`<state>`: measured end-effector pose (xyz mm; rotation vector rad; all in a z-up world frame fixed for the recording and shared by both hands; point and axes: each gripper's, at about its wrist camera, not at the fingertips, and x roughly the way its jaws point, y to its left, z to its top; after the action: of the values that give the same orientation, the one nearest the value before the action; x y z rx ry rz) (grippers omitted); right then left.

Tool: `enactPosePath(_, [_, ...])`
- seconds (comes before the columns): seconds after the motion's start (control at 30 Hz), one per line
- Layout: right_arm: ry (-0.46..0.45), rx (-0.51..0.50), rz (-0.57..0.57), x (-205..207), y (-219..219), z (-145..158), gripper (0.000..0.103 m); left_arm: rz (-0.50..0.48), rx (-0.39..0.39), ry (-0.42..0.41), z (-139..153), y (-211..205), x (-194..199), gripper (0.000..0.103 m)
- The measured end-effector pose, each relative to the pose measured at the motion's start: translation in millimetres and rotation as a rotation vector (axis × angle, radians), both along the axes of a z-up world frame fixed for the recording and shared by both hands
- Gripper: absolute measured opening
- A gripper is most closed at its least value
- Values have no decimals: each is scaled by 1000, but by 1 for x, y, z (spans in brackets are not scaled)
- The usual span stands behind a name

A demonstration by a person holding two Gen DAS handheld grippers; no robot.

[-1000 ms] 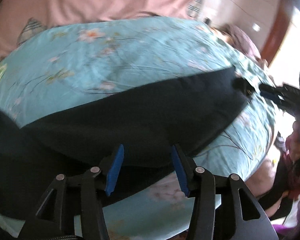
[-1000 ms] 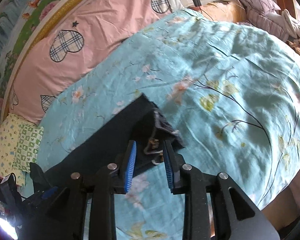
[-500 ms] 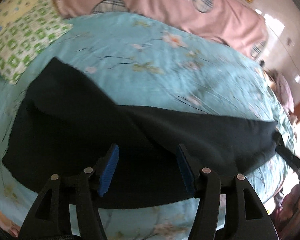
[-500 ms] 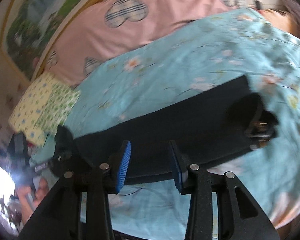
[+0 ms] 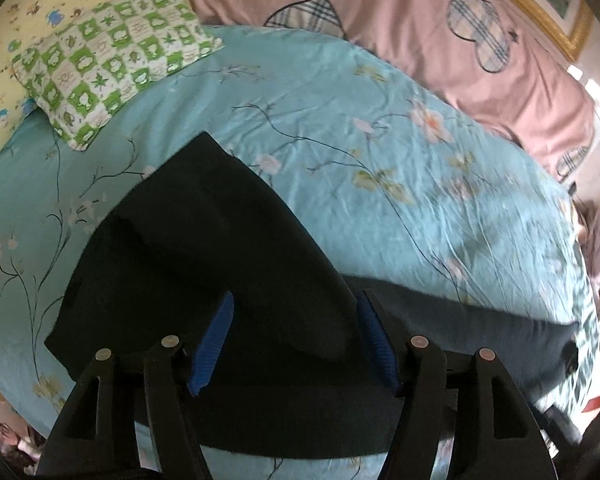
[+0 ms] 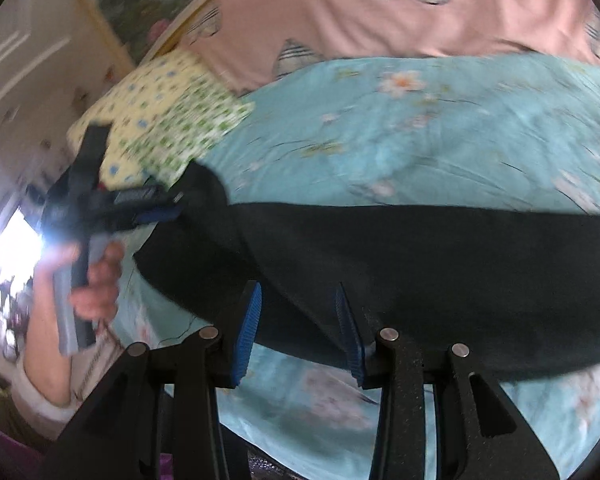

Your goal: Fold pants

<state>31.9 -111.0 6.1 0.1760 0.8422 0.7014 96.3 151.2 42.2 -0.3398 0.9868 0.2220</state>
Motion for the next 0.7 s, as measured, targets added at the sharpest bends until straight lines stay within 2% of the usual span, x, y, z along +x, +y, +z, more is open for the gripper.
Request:
enactPosePath(0.2, [-40,-47,166,3,56,-9,40,61,0,71,-3,11,23,65])
enactPosePath(0.3, [-88,-113,229,8,86,-15,40,94,10,113,-9,14,33,65])
enactPosePath(0.53, [-129,-191,318,23,118,-29,40,146,58,201,-22,20,53,66])
enactPosePath(0.7, [-141,-205,346,30,125,-34,40,147,77,243,-26,22,68,66])
